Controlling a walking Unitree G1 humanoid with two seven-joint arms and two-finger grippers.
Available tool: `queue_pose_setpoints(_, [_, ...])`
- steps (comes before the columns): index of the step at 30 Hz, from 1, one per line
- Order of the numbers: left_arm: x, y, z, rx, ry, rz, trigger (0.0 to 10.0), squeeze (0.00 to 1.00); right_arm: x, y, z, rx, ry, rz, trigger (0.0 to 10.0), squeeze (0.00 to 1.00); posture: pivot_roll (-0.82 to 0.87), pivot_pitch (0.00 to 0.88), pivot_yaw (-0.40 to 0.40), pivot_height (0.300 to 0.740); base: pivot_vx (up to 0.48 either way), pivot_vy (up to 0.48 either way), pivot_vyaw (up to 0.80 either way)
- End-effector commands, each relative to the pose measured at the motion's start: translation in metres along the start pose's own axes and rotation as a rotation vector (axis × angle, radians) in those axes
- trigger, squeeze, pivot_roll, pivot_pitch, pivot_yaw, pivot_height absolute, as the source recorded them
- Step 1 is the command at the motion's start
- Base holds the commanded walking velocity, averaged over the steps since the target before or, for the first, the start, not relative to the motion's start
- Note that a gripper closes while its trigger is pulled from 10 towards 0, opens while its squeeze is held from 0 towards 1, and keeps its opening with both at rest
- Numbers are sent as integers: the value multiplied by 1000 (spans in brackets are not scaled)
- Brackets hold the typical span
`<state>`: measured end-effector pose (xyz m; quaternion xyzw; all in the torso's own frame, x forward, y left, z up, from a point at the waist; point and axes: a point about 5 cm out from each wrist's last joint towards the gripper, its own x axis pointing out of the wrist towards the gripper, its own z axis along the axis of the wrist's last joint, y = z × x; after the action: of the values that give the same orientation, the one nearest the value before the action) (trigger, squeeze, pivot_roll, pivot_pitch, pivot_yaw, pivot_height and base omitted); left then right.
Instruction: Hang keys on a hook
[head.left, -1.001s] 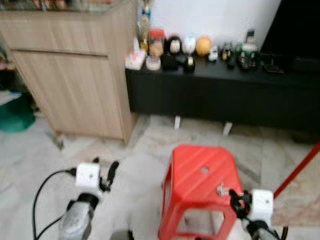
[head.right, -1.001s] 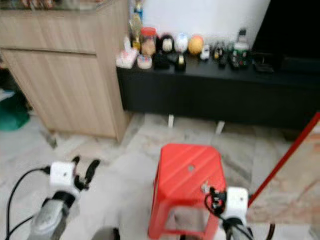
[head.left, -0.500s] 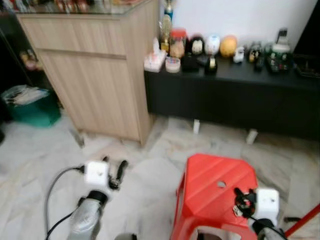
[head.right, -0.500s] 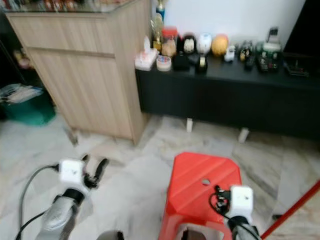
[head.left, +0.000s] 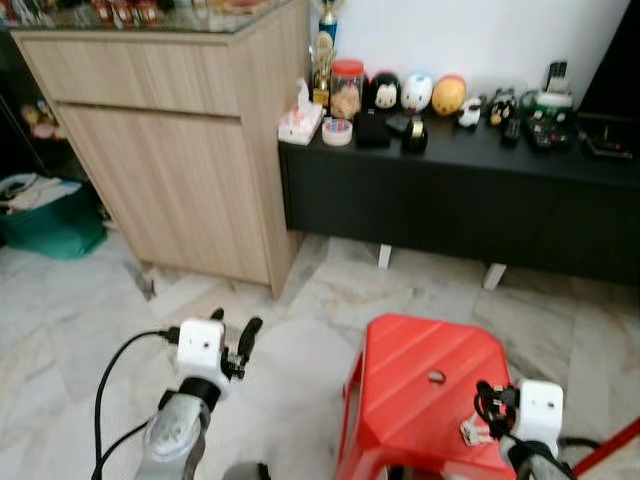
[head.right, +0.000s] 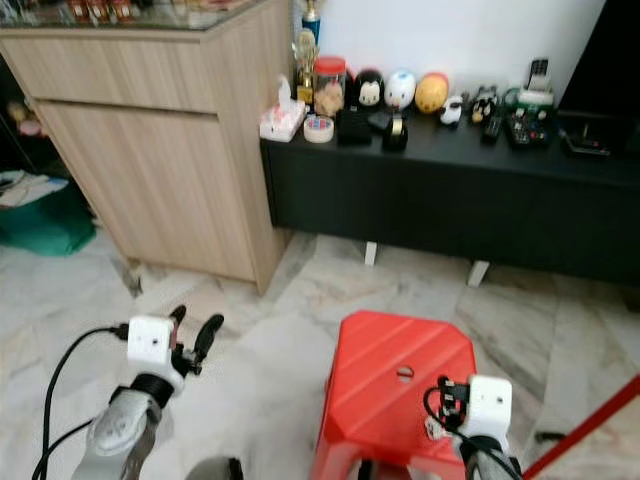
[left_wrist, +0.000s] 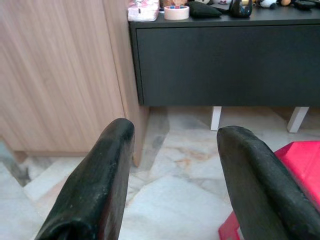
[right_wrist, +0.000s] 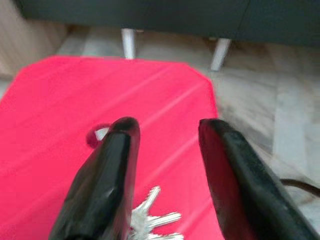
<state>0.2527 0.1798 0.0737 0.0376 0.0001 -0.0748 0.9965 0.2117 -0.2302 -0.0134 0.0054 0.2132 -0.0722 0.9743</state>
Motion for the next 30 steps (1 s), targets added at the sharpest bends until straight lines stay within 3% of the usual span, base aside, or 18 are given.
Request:
queue_pose_setpoints(1, [2, 3, 2, 5, -2, 3, 10000, 0, 3, -6, -5, -30, 68, -29, 10000, 0, 0, 0, -3, 618, 0, 0, 0])
queue_pose_setpoints(8, [10, 2, 4, 16, -3, -23, 10000, 0, 21, 6, -2, -168, 150, 160, 10000, 0, 2, 0, -10, 618, 0, 0, 0])
queue_pose_setpoints(13, [14, 1, 5, 18, -4, -33, 10000, 0, 31, 4, 4, -179, 181, 157, 10000, 0, 2, 0, -11, 618, 0, 0, 0])
queue_pose_setpoints(15, [16, 1, 6, 18, -6, -36, 10000, 0, 37, 11, 8, -142, 216, 206, 10000, 0, 11, 0, -13, 618, 0, 0, 0])
queue_pose_setpoints(20, [17, 1, 7, 19, -7, -39, 10000, 0, 37, 20, 5, -178, 236, 279, 10000, 0, 22, 0, -15, 618, 0, 0, 0])
queue_pose_setpoints(21, [16, 1, 7, 22, -5, -41, 10000, 0, 37, 24, 4, -237, 245, 327, 10000, 612, 24, 0, -15, 618, 0, 0, 0])
queue_pose_setpoints(23, [16, 1, 7, 23, -6, -41, 10000, 0, 38, 25, 4, -258, 249, 342, 10000, 612, 31, 0, -16, 618, 0, 0, 0])
queue_pose_setpoints(24, [15, 1, 7, 24, -5, -42, 10000, 0, 39, 23, 4, -284, 265, 355, 10000, 1000, 33, 0, -16, 618, 0, 0, 0])
queue_pose_setpoints(29, [13, 3, 6, 26, -2, -39, 10000, 0, 42, 19, 7, -297, 284, 352, 10000, 1000, 44, 0, -19, 618, 0, 0, 0])
queue_pose_setpoints(30, [13, 3, 6, 27, -1, -38, 10000, 0, 41, 19, 7, -323, 286, 370, 10000, 231, 44, 0, -19, 618, 0, 0, 0])
